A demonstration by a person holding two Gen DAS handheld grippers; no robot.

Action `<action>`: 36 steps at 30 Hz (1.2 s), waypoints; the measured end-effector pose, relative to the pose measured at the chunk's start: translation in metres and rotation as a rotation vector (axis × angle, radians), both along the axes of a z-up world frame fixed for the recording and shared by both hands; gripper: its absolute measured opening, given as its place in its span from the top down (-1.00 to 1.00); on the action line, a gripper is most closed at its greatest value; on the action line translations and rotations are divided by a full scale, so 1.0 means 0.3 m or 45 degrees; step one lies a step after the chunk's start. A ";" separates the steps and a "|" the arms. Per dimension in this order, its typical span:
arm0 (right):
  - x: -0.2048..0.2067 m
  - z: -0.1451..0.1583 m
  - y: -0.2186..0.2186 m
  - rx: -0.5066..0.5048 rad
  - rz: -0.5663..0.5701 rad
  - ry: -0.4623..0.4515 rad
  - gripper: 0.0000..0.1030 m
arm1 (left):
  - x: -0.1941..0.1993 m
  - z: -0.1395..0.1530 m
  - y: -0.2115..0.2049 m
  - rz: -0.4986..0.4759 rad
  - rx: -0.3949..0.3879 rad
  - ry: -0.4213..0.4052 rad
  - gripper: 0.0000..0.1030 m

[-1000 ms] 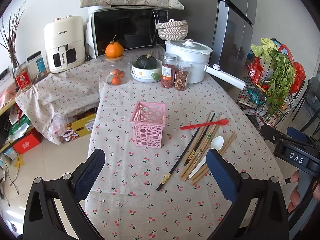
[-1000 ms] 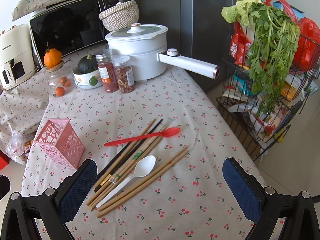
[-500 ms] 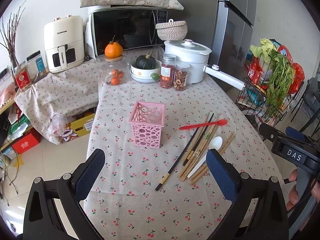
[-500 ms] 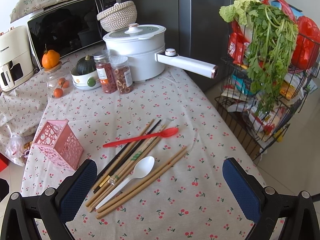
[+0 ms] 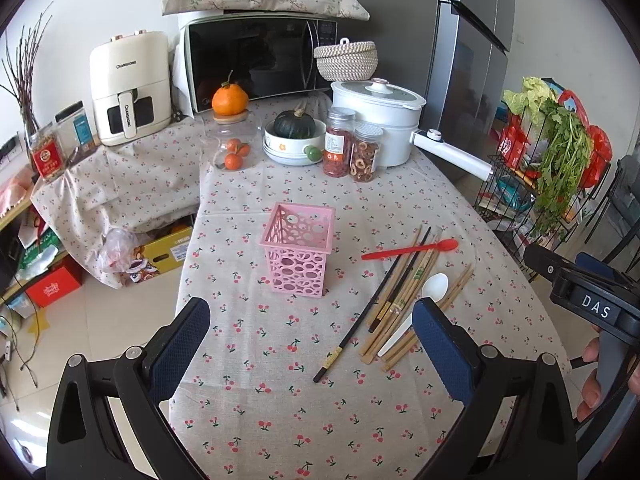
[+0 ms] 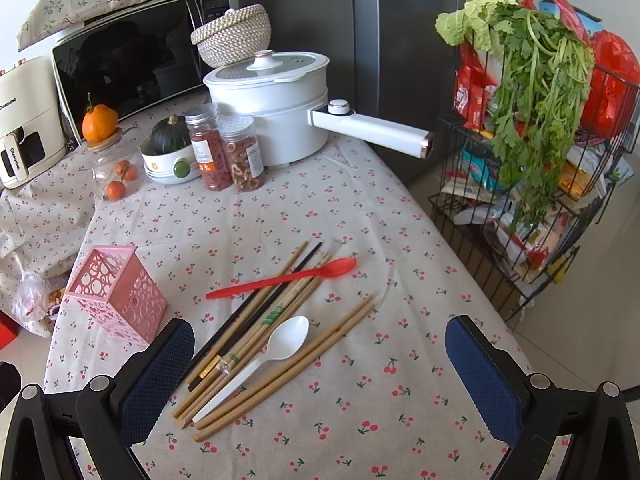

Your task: Organize utensils

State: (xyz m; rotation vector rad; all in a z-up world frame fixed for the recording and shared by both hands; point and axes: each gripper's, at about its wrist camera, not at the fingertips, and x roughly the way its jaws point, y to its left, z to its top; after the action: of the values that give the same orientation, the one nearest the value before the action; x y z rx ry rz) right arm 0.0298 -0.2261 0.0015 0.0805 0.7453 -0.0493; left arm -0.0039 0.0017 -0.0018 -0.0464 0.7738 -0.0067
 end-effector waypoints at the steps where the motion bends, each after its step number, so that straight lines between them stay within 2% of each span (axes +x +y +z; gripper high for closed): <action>1: 0.000 0.001 0.001 -0.001 0.001 -0.001 -1.00 | -0.004 0.000 0.003 0.000 -0.003 -0.001 -0.98; 26: -0.003 0.005 0.001 -0.020 0.006 -0.009 -1.00 | -0.005 -0.009 0.013 0.017 0.000 -0.009 -0.98; 33: -0.002 0.008 -0.001 -0.037 -0.001 -0.015 -1.00 | 0.001 -0.008 0.019 0.053 0.026 -0.064 -0.98; 36: 0.010 0.008 -0.005 -0.057 0.016 0.004 -1.00 | 0.012 -0.008 0.008 0.028 0.017 -0.075 -0.98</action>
State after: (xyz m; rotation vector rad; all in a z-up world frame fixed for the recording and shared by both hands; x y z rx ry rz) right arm 0.0327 -0.2276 0.0040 0.0332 0.7472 -0.0537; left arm -0.0002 0.0042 -0.0042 -0.0417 0.7148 0.0176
